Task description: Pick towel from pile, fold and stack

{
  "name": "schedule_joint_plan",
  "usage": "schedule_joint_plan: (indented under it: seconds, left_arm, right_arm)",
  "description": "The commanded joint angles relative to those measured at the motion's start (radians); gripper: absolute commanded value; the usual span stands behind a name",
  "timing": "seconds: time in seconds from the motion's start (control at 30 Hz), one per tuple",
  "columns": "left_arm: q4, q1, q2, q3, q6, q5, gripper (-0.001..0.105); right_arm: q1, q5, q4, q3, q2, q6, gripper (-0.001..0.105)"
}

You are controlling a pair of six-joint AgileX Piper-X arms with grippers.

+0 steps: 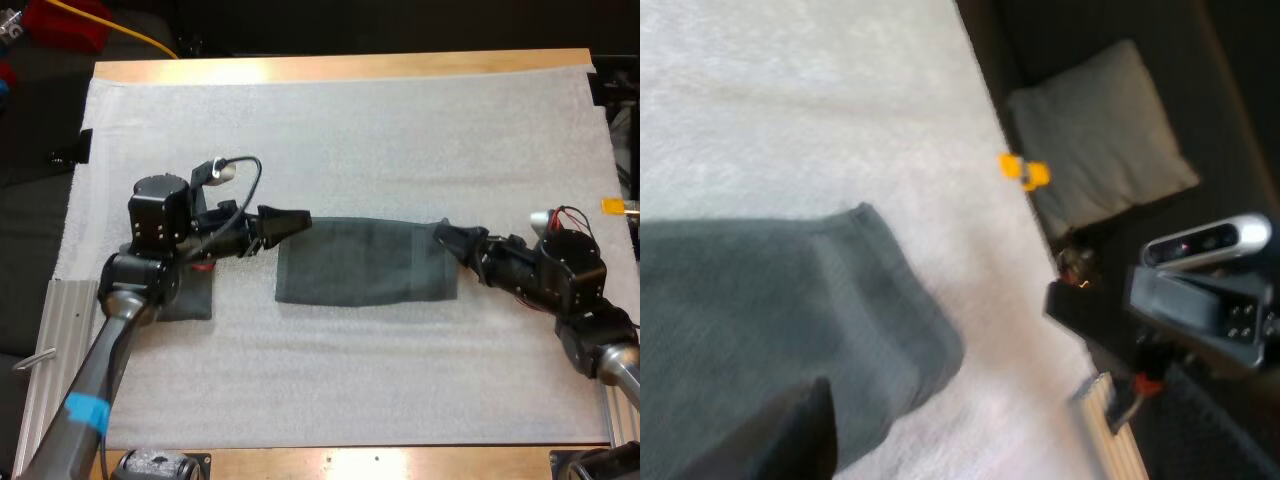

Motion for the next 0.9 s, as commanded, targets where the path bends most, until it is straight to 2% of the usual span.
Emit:
schedule_joint_plan:
  seconds: [0.0,0.3,0.53,0.63,0.87]
  left_arm:
    - [0.070,0.000,-0.035,-0.006,0.049,-0.025,0.065]
    - [0.412,0.000,-0.208,-0.006,0.245,-0.171,0.065]
    - [0.601,0.000,-0.332,-0.006,0.340,-0.270,0.065]
    - [0.625,0.000,-0.360,-0.006,0.343,-0.269,0.065]
    - [0.638,0.000,-0.374,-0.006,0.343,-0.265,0.065]
  right_arm:
    - [-0.004,0.001,0.089,-0.014,-0.034,-0.066,0.063]
    - [-0.004,0.001,0.414,-0.091,-0.128,-0.229,0.063]
    - [-0.004,0.024,0.671,-0.198,-0.132,-0.390,0.063]
    - [-0.004,0.028,0.710,-0.227,-0.132,-0.422,0.063]
    - [-0.004,0.133,0.742,-0.243,-0.122,-0.441,0.063]
